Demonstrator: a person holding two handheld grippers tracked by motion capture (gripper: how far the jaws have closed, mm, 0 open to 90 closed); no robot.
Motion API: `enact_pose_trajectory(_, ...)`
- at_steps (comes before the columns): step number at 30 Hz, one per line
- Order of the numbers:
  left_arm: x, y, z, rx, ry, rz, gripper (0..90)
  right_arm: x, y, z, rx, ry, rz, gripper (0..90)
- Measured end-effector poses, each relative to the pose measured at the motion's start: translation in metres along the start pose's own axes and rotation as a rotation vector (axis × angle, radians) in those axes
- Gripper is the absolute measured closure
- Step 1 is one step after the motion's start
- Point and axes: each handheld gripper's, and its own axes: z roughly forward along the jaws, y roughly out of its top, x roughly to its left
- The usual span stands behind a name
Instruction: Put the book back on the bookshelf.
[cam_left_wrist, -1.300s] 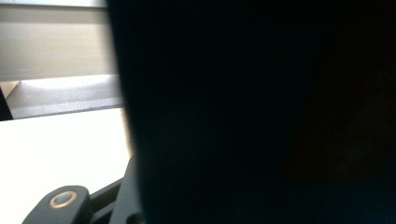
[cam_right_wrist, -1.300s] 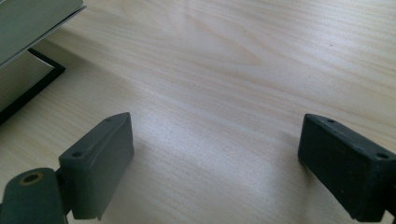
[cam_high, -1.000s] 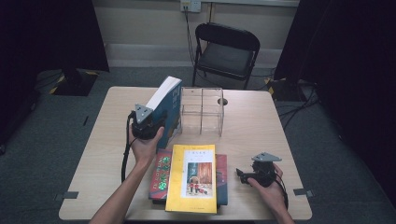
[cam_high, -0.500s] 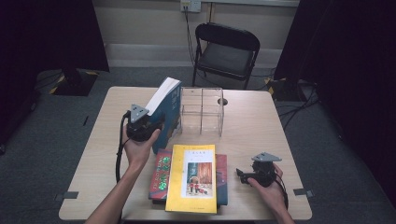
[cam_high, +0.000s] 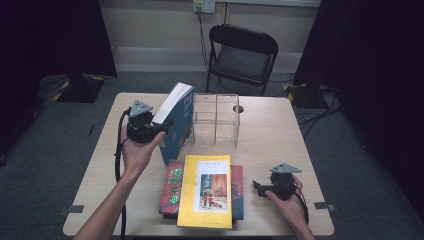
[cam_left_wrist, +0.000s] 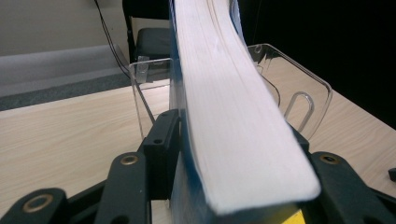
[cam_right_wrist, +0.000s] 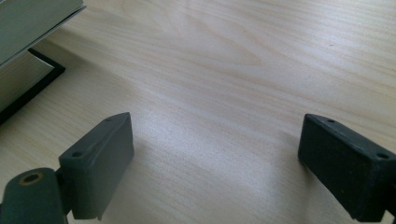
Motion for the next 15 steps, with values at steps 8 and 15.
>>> enact_pose_trajectory(8, -0.003, 0.034, -0.001, 0.157, 0.025, 0.038, 52.2, 0.0, 0.0, 0.0, 0.0, 0.0, 0.0, 10.0)
enact_pose_trajectory(15, -0.004, 0.07, 0.015, 0.364, 0.02, 0.072, 53.0, 0.0, 0.0, 0.0, 0.0, 0.001, 0.0, 10.0)
